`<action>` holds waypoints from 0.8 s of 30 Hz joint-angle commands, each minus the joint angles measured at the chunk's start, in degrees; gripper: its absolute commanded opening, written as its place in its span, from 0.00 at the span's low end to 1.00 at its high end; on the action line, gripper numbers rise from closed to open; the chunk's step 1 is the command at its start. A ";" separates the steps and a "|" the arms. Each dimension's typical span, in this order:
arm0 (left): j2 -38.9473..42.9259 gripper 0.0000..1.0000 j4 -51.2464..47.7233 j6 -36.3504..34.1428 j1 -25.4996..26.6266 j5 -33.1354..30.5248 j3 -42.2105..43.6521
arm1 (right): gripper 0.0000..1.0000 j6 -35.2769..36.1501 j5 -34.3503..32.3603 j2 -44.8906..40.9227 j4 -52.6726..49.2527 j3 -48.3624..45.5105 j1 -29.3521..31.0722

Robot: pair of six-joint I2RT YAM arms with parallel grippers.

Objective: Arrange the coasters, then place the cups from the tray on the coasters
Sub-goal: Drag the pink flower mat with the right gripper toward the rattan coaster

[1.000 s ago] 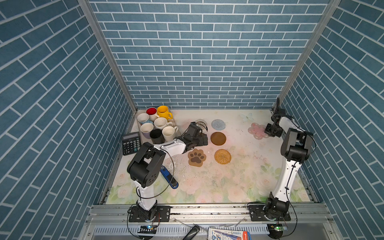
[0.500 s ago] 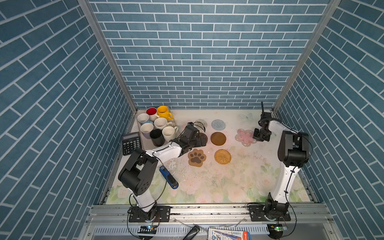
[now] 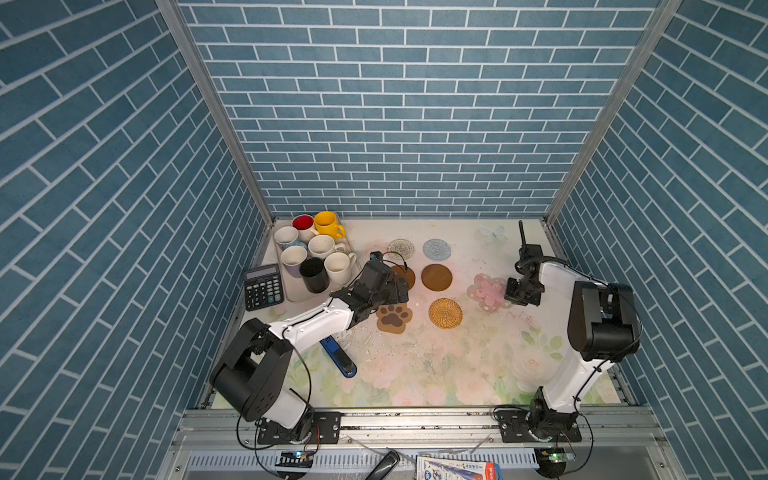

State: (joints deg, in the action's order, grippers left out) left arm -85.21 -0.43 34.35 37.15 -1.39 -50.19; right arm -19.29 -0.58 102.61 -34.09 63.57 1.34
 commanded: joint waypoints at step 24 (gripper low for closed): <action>9.01 0.99 -12.53 -0.28 8.43 -8.61 1.87 | 0.68 -1.63 -4.34 -12.20 -8.14 1.46 6.92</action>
State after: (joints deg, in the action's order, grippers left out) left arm -76.51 -10.66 34.96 45.30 -8.84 -47.44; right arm -22.17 -5.28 86.61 -41.78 59.42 9.43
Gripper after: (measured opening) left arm 0.993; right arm 0.651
